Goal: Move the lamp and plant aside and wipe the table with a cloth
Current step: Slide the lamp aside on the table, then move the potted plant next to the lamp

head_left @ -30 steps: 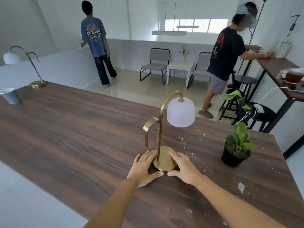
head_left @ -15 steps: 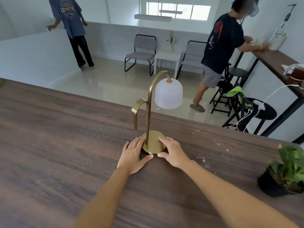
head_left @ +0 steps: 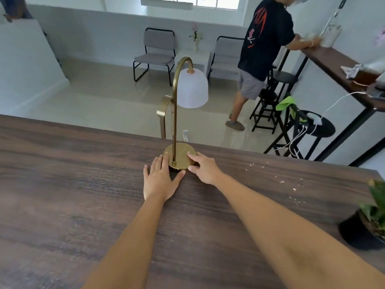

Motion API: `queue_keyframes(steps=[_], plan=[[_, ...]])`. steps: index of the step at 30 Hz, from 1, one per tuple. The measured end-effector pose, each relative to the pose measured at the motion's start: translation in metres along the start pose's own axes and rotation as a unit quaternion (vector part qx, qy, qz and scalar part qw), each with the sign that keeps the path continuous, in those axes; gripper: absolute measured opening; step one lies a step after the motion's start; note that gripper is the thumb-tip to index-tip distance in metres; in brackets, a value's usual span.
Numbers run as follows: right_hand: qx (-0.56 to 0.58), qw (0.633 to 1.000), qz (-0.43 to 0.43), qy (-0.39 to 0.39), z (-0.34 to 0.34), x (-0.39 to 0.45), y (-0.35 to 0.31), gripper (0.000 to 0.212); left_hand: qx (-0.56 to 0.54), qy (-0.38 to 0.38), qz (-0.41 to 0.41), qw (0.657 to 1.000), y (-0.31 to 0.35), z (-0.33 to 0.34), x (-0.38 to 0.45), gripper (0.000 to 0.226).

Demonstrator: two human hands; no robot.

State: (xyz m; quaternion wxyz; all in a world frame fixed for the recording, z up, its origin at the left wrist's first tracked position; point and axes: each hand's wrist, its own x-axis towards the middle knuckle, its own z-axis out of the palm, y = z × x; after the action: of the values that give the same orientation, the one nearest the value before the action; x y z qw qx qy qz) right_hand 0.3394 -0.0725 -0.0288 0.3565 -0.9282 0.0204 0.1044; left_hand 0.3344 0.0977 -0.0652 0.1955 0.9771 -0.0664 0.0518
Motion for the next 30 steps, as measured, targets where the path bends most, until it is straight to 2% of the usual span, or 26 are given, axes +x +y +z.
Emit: queue_keyframes(steps=[6, 9, 12, 14, 16, 18, 21, 23, 26, 28, 30], plan=[[-0.086, 0.989, -0.03, -0.119, -0.001, -0.066, -0.005, 0.059, -0.001, 0.0, -0.012, 1.0, -0.002, -0.005, -0.023, 0.088], [-0.017, 0.993, -0.058, -0.104, -0.004, -0.138, 0.012, 0.059, -0.064, -0.021, -0.016, 0.998, 0.013, -0.009, -0.054, 0.091], [0.107, 0.993, -0.052, 0.017, -0.021, -0.223, 0.049, 0.052, -0.181, -0.022, -0.057, 0.982, 0.039, -0.019, -0.096, 0.093], [0.163, 0.979, -0.024, 0.119, -0.036, -0.277, 0.083, 0.041, -0.285, -0.01, -0.089, 0.954, 0.069, -0.03, -0.127, 0.089], [0.194, 0.951, 0.015, 0.241, -0.052, -0.328, 0.116, 0.027, -0.363, 0.006, -0.078, 0.929, 0.113, -0.033, -0.161, 0.077], [0.2, 0.91, 0.071, 0.356, -0.07, -0.364, 0.15, 0.019, -0.415, 0.015, -0.024, 0.909, 0.166, -0.025, -0.191, 0.063], [0.225, 0.854, 0.166, 0.438, -0.097, -0.381, 0.206, 0.017, -0.492, -0.046, 0.029, 0.869, 0.244, 0.006, -0.22, 0.054], [0.275, 0.841, 0.182, 0.43, -0.115, -0.378, 0.233, 0.026, -0.515, -0.104, 0.024, 0.851, 0.292, 0.027, -0.229, 0.053], [0.406, 0.823, 0.144, 0.371, -0.136, -0.366, 0.253, 0.044, -0.518, -0.181, 0.001, 0.836, 0.347, 0.047, -0.234, 0.055], [0.45, 0.824, 0.116, 0.324, -0.143, -0.358, 0.258, 0.049, -0.535, -0.238, -0.01, 0.811, 0.367, 0.055, -0.232, 0.058], [0.46, 0.833, 0.089, 0.294, -0.144, -0.352, 0.261, 0.047, -0.542, -0.258, 0.014, 0.8, 0.376, 0.058, -0.231, 0.056]])
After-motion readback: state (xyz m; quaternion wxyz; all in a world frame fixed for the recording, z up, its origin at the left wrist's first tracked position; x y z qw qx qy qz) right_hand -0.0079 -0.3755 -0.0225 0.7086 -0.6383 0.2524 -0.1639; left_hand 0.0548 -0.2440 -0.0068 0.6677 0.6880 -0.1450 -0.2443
